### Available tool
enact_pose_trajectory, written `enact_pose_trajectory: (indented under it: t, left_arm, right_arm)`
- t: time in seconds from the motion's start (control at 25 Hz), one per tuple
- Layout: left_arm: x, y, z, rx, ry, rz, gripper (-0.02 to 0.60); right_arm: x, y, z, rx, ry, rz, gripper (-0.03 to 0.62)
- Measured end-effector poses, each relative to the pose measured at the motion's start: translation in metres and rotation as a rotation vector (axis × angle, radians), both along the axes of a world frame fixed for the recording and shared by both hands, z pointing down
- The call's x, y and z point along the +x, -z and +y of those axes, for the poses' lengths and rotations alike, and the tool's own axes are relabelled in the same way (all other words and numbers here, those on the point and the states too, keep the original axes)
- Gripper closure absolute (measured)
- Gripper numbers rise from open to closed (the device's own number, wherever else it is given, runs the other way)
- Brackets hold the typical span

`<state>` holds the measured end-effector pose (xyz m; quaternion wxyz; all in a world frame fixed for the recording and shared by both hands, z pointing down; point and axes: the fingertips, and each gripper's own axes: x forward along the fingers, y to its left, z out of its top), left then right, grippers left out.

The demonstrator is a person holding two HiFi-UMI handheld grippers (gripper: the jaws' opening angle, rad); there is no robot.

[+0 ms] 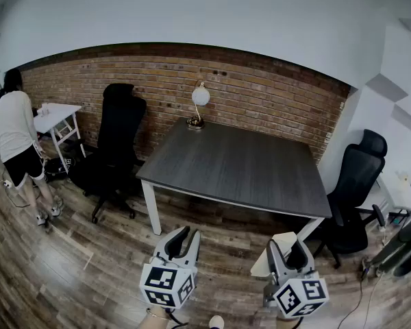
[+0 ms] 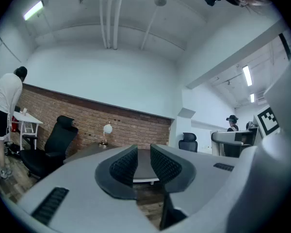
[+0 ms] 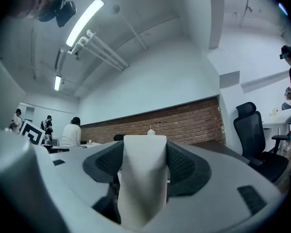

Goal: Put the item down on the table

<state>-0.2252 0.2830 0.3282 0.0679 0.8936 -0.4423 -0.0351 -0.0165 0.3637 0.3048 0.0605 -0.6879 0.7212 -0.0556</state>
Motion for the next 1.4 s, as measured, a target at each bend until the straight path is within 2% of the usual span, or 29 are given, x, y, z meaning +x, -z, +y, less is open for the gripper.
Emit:
enact_pose_trajectory:
  t: [0.2,0.36,0.8,1.4]
  left_arm:
    - [0.005,0.0,0.006,0.003,0.005,-0.002,0.494]
    - [0.01,0.002,0.008,0.009,0.02,-0.009,0.54]
    - [0.022,0.001,-0.002,0.005,0.038,-0.016,0.554]
    - [0.108,0.017,-0.07,0.044,0.075,-0.03,0.561]
  right_arm:
    - [0.005,-0.006,0.004,-0.002,0.005,0.001,0.298]
    - [0.011,-0.005,0.005,-0.005,0.005,0.001,0.298]
    - [0.027,-0.004,-0.007,-0.001,0.018,0.01,0.298]
    - [0.114,0.005,-0.081,0.025,0.074,-0.004,0.298]
